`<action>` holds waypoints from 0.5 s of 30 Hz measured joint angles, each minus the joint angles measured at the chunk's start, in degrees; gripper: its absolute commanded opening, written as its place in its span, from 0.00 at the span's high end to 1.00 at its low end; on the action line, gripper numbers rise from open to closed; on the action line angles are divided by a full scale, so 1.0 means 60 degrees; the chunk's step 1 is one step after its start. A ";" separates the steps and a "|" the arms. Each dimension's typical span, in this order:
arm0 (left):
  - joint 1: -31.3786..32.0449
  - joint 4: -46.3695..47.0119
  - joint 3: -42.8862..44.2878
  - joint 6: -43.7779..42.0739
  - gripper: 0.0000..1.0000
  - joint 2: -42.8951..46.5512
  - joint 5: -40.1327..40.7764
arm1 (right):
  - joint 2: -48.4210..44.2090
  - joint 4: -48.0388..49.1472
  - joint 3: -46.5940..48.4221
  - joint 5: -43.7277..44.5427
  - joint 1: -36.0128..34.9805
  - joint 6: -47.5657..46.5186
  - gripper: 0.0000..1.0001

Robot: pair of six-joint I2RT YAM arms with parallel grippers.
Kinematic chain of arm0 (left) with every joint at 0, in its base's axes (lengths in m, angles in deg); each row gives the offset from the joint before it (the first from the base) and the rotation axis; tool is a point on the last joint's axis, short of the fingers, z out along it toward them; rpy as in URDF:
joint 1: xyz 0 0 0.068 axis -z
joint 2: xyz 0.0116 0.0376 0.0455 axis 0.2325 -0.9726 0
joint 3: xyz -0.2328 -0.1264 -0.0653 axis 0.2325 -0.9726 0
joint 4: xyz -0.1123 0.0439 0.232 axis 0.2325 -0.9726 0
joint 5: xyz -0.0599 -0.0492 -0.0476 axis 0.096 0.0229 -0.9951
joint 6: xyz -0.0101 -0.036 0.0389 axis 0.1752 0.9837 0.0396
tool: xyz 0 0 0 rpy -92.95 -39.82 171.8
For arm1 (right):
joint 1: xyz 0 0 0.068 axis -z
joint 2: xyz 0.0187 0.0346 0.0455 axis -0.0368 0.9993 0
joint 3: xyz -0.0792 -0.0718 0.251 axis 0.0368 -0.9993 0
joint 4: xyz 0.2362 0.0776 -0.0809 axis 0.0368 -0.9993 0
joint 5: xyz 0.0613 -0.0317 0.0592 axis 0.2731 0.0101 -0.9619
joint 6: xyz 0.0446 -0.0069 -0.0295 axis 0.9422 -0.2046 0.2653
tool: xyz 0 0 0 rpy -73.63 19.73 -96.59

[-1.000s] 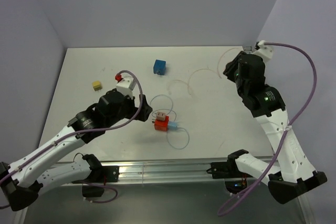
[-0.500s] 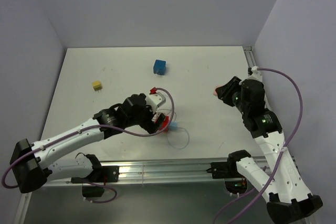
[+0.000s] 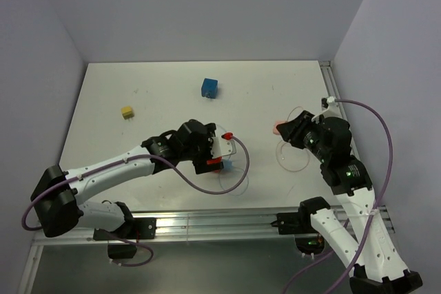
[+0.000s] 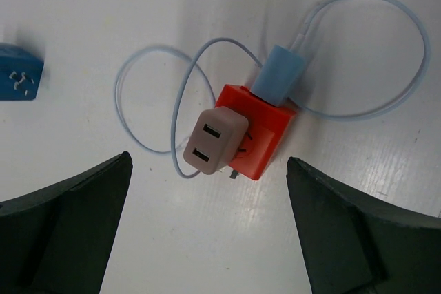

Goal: Insert the plug

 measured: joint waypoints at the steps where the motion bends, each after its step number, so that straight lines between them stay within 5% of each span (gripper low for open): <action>1: -0.0058 -0.0011 0.0062 -0.0226 0.00 -0.0080 -0.0127 | -0.0069 0.0000 -0.0055 -0.0087 0.0000 -0.0018 1.00; 15: -0.0441 0.0080 0.0463 -0.1526 0.02 -0.2295 -0.1515 | -0.0437 0.0310 -0.0463 -0.0874 0.0000 -0.0018 1.00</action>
